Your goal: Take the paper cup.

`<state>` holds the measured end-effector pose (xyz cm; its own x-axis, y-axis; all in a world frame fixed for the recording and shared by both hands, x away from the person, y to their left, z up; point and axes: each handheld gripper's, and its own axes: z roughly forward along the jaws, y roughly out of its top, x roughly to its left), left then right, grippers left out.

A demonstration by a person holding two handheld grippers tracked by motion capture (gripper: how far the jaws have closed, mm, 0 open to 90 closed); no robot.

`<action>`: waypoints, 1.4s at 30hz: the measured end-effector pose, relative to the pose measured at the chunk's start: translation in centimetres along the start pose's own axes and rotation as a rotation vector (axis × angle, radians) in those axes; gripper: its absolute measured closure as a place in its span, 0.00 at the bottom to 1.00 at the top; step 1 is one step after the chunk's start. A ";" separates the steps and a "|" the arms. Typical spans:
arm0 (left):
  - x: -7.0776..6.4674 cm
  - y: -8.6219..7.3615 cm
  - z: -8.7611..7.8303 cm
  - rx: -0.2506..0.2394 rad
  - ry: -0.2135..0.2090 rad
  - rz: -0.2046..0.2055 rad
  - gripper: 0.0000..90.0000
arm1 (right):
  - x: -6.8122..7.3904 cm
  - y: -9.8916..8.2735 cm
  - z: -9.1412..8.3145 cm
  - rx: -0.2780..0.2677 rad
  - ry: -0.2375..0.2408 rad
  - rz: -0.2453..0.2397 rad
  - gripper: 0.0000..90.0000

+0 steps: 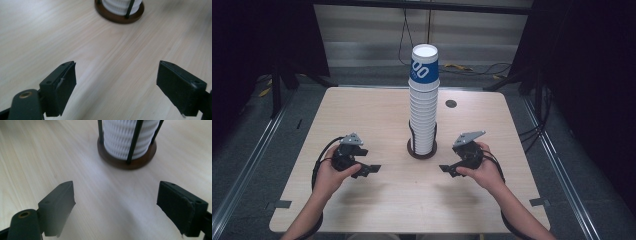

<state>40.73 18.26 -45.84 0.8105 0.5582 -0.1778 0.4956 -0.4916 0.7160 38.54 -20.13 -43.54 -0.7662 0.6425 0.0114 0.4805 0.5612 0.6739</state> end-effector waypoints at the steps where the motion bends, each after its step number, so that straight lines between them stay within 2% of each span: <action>1: -0.3 1.1 0.0 -0.003 -0.006 0.012 0.18 | -0.1 0.6 -0.3 -0.003 0.004 -0.005 0.15; 4: -0.5 2.0 0.0 -0.002 -0.016 0.029 0.18 | -0.2 1.7 -0.9 -0.015 0.015 -0.002 0.16; 7: -0.8 3.6 -0.3 -0.013 -0.027 0.044 0.18 | -0.5 3.5 -2.1 -0.024 0.033 -0.009 0.16; 8: -0.8 3.6 -0.3 -0.013 -0.027 0.044 0.18 | -0.5 3.5 -2.1 -0.024 0.033 -0.009 0.16; 10: -0.8 4.5 -0.5 -0.033 -0.044 0.034 0.18 | -0.6 4.4 -2.6 -0.024 0.020 -0.035 0.16; 11: -0.8 5.0 -0.7 -0.037 -0.038 0.037 0.18 | -0.6 4.6 -2.7 -0.031 0.018 -0.029 0.16; 12: -0.8 6.0 -1.1 -0.041 -0.036 0.039 0.18 | -0.7 4.6 -2.3 -0.033 0.027 -0.019 0.16; 13: -0.8 6.0 -1.1 -0.041 -0.036 0.039 0.18 | -0.7 4.6 -2.1 -0.033 0.022 -0.020 0.16; 14: -0.9 7.2 -1.4 -0.052 -0.038 0.049 0.18 | -0.7 4.6 -1.7 -0.045 0.021 -0.012 0.16; 17: -0.9 8.9 -2.1 -0.041 -0.039 0.057 0.18 | -0.7 4.6 -1.1 -0.040 0.033 -0.002 0.16; 18: -0.9 8.9 -2.1 -0.041 -0.039 0.057 0.18 | -0.7 4.6 -0.9 -0.035 0.028 -0.011 0.16; 19: -1.0 9.9 -2.4 -0.044 -0.036 0.071 0.18 | -0.7 4.7 -0.8 -0.032 0.024 -0.018 0.16; 24: -1.2 11.4 -2.7 -0.054 -0.037 0.086 0.18 | -1.0 5.3 -1.1 -0.042 0.017 -0.021 0.16; 25: -1.2 12.3 -2.9 -0.058 -0.041 0.089 0.18 | -1.2 5.5 -1.1 -0.041 0.016 -0.018 0.16; 26: -1.2 12.3 -2.9 -0.058 -0.041 0.089 0.18 | -1.3 5.6 -1.2 -0.038 0.012 -0.015 0.16; 31: -1.3 14.6 -3.4 -0.076 -0.041 0.103 0.18 | -1.5 5.9 -1.5 -0.050 0.001 -0.009 0.16; 33: -1.5 15.5 -3.7 -0.073 -0.033 0.123 0.18 | -1.8 6.2 -1.7 -0.070 0.006 -0.004 0.15; 36: -1.6 16.4 -3.9 -0.077 -0.045 0.128 0.18 | -1.8 6.4 -1.9 -0.073 0.017 0.006 0.15; 40: -1.9 17.8 -4.5 -0.087 -0.045 0.137 0.18 | -1.8 7.4 -2.2 -0.101 0.035 -0.004 0.15; 41: -1.9 18.1 -4.7 -0.089 -0.042 0.153 0.18 | -1.7 7.6 -2.3 -0.103 0.032 -0.009 0.15; 42: -1.9 18.4 -4.9 -0.104 -0.042 0.149 0.18 | -1.7 7.9 -2.4 -0.101 0.026 -0.012 0.15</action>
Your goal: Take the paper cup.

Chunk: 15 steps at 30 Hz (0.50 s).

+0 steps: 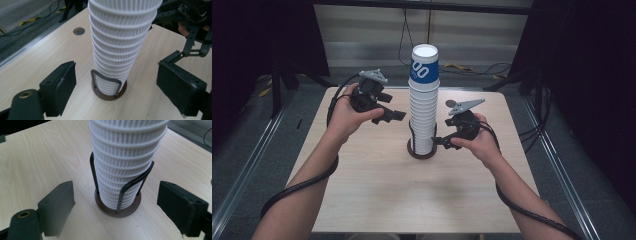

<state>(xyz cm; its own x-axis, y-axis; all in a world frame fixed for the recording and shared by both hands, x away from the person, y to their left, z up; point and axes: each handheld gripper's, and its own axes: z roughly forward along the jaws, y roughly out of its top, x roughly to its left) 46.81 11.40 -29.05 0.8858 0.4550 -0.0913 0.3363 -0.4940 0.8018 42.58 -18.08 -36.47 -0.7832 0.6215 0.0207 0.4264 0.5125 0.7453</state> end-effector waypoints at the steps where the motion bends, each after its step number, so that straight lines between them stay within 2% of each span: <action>1: 0.0 0.0 0.0 0.000 0.000 0.000 0.18 | 0.0 0.2 0.0 0.000 0.002 -0.003 0.15; 2: 0.1 0.7 -0.3 -0.006 -0.008 -0.006 0.18 | 0.0 0.4 -0.1 -0.003 0.005 -0.004 0.15; 3: 0.1 0.7 -0.3 -0.006 -0.008 -0.006 0.18 | 0.0 0.4 -0.1 -0.003 0.005 -0.004 0.15; 4: 0.2 1.4 -0.5 -0.005 -0.001 0.006 0.18 | 0.1 0.9 -0.2 0.001 -0.001 -0.010 0.15; 6: 0.1 1.8 -0.6 -0.016 0.008 0.010 0.18 | 0.0 1.2 -0.3 -0.001 -0.011 -0.021 0.15; 7: 0.1 2.5 -0.7 -0.025 0.004 0.016 0.18 | -0.1 1.4 -0.4 -0.001 -0.016 -0.023 0.15; 10: 0.1 3.2 -0.7 -0.027 -0.004 0.019 0.18 | -0.2 1.6 -0.7 -0.004 -0.021 -0.018 0.15; 12: 0.0 3.9 -0.8 -0.053 -0.001 0.043 0.18 | -0.5 2.0 -1.0 -0.021 -0.017 -0.010 0.15; 15: -0.1 4.8 -0.6 -0.064 -0.002 0.047 0.18 | -0.6 2.5 -1.3 -0.036 -0.014 -0.010 0.15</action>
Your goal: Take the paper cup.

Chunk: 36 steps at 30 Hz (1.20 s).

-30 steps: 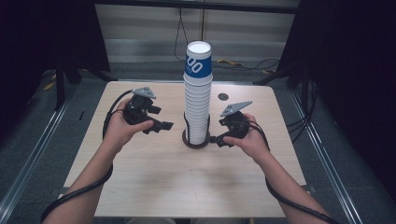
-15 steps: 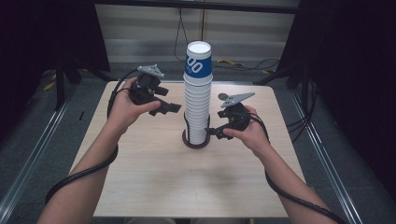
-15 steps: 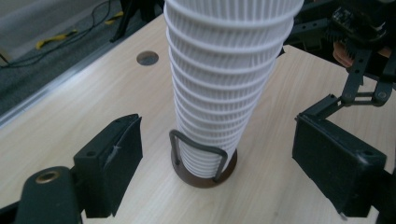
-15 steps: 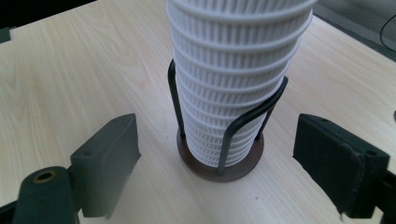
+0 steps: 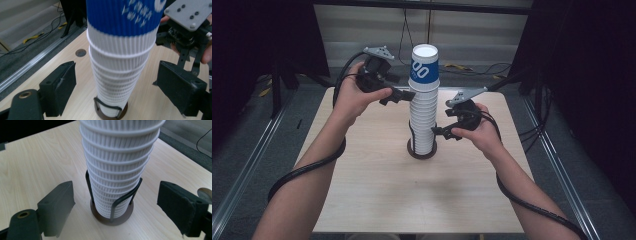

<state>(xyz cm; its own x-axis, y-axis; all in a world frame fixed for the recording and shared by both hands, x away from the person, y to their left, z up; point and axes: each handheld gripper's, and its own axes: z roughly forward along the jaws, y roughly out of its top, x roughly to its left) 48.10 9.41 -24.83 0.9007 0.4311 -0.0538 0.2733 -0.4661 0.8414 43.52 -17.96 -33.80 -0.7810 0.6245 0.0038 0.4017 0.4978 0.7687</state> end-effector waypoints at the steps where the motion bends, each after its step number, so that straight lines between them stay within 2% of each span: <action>1: 0.0 0.2 0.1 0.004 -0.001 0.002 0.18 | 0.0 0.0 0.0 0.000 0.000 0.000 0.15; 2: -0.1 0.4 0.3 -0.004 0.002 0.013 0.18 | 0.0 0.1 -0.1 0.000 -0.005 0.000 0.15; 4: -0.1 0.9 0.7 -0.015 -0.003 -0.005 0.18 | -0.2 0.6 -0.3 -0.017 0.005 0.006 0.15; 9: -0.1 1.3 1.2 -0.026 -0.012 -0.001 0.18 | -0.3 1.2 -0.4 -0.028 0.003 0.005 0.15; 10: -0.1 1.4 1.5 -0.034 -0.002 -0.005 0.17 | -0.4 1.6 -0.4 -0.039 0.005 0.003 0.15; 14: -0.2 1.5 2.1 -0.035 -0.013 -0.012 0.18 | -0.5 2.5 -0.7 -0.065 0.003 -0.006 0.14; 33: -0.4 1.8 1.8 -0.037 -0.013 0.014 0.24 | -0.4 5.5 -0.8 -0.132 0.017 0.010 0.13; 36: -0.3 1.9 1.8 -0.048 -0.029 0.010 0.24 | -0.3 6.2 -0.7 -0.142 0.013 0.011 0.13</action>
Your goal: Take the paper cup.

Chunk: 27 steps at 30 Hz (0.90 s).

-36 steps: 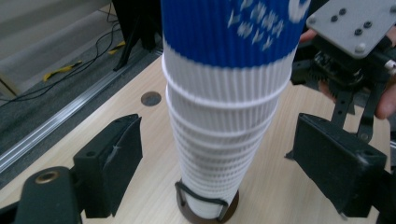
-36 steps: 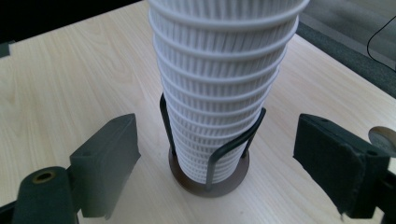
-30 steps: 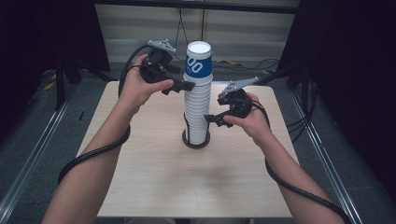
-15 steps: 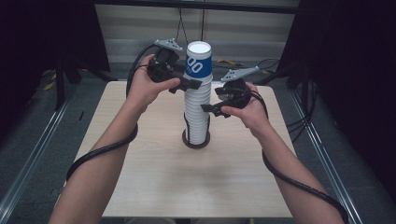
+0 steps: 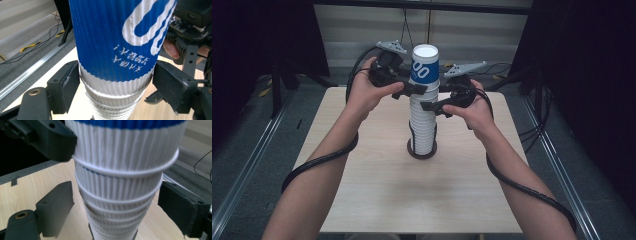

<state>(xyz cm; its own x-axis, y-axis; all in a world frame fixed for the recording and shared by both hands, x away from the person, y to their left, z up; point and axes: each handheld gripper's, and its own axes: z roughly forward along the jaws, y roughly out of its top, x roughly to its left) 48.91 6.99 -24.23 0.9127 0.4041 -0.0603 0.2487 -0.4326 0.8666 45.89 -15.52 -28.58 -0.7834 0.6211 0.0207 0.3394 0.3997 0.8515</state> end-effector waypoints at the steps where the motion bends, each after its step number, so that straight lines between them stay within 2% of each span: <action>1: 0.0 0.1 0.0 0.001 0.005 -0.002 0.23 | 0.0 0.1 0.0 0.004 -0.004 0.002 0.13; 4: 0.0 0.3 0.4 -0.015 0.009 -0.011 0.18 | 0.1 0.1 0.2 -0.003 0.004 0.010 0.14; 9: -0.1 0.5 1.1 -0.014 0.017 -0.013 0.16 | 0.1 0.2 0.2 -0.011 0.003 0.014 0.14; 12: -0.1 0.7 1.6 -0.023 0.007 -0.021 0.16 | 0.0 0.3 0.2 -0.005 -0.002 0.011 0.14; 21: -0.5 1.2 1.7 0.010 0.018 -0.010 0.16 | 0.0 0.3 0.2 -0.008 -0.010 0.012 0.14; 27: -0.4 1.2 1.6 0.009 0.034 -0.029 0.16 | 0.1 0.5 0.1 -0.011 -0.016 0.021 0.14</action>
<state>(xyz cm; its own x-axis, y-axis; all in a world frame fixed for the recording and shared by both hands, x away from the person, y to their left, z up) 49.37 5.01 -24.03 0.8936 0.4435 -0.0687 0.2782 -0.4273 0.8602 46.03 -15.22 -28.19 -0.7680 0.6397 0.0301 0.3497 0.3795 0.8566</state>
